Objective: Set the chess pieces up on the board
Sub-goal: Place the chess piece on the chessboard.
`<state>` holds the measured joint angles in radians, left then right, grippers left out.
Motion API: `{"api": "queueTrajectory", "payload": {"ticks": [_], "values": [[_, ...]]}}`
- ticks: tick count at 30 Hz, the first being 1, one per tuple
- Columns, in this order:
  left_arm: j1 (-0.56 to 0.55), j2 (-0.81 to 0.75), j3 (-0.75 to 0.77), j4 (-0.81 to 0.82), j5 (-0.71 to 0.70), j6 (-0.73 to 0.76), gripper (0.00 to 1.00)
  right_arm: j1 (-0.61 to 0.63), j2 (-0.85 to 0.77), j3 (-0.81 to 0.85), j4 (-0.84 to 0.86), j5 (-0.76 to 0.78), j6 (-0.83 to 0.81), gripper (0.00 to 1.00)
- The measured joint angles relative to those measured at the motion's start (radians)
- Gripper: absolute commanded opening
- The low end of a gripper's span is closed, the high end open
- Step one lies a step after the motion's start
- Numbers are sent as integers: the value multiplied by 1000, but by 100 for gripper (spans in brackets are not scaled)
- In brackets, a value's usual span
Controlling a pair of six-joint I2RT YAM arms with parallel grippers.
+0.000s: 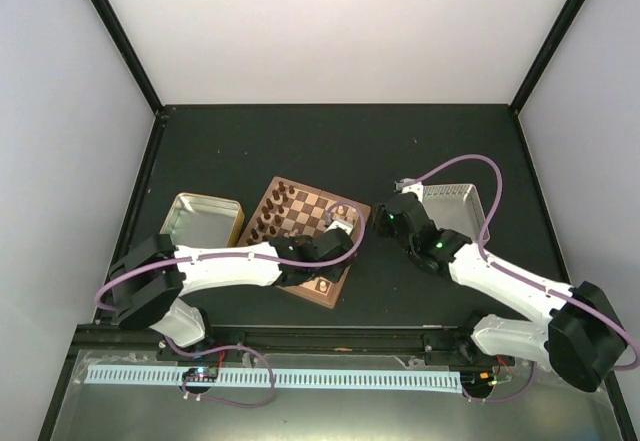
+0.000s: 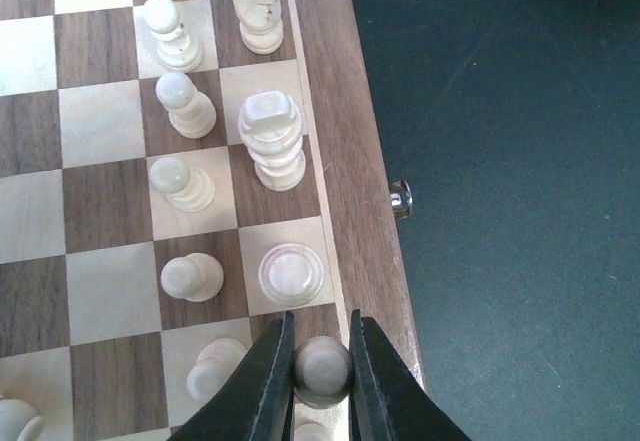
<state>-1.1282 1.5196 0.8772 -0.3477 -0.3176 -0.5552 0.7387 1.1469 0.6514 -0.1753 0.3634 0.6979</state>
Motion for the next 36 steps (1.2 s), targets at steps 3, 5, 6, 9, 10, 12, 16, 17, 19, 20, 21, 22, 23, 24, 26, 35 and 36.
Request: {"api": "queueTrajectory", "payload": {"ticks": [3, 5, 6, 9, 10, 12, 16, 17, 19, 20, 21, 22, 23, 24, 26, 35, 36], "values": [[1, 13, -1, 16, 8, 3, 3, 0, 5, 0, -2, -1, 0, 57], [3, 19, -1, 26, 12, 3, 3, 0, 8, 0, -3, -1, 0, 57], [4, 21, -2, 31, 15, 2, 3, 0, 11, 0, -3, -2, 0, 57], [13, 22, -10, 43, 19, 2, 3, 0, 16, 0, -5, -4, 0, 57], [15, 22, -12, 43, 21, 0, 3, 0, 17, 0, -5, -5, 0, 57], [20, 22, -14, 42, 24, -6, 4, 0, 17, 0, -5, -5, 0, 58], [25, 22, -21, 42, 27, -18, 4, 0, 18, 0, -5, -6, 0, 57], [26, 22, -24, 42, 29, -21, 5, -1, 18, 0, -5, -7, -1, 57], [29, 24, -29, 42, 31, -24, 6, -1, 23, 2, -5, -7, -1, 57], [29, 26, -31, 42, 32, -25, 6, -1, 27, 2, -5, -7, -1, 57], [29, 29, -32, 42, 34, -26, 6, -1, 31, 3, -5, -8, -1, 57], [29, 32, -34, 43, 34, -27, 6, -1, 34, 3, -5, -9, -1, 57], [29, 34, -35, 42, 35, -29, 6, -1, 36, 3, -6, -9, -1, 57], [29, 37, -36, 42, 35, -30, 6, -1, 37, 3, -5, -10, -1, 57], [29, 41, -36, 47, 35, -32, 6, -1, 37, 3, -6, -11, -1, 57], [29, 41, -37, 49, 50, -41, 18, -1, 38, 3, -6, -11, -1, 57], [29, 41, -37, 49, 52, -42, 19, -1, 38, 3, -6, -11, -1, 57]]}}
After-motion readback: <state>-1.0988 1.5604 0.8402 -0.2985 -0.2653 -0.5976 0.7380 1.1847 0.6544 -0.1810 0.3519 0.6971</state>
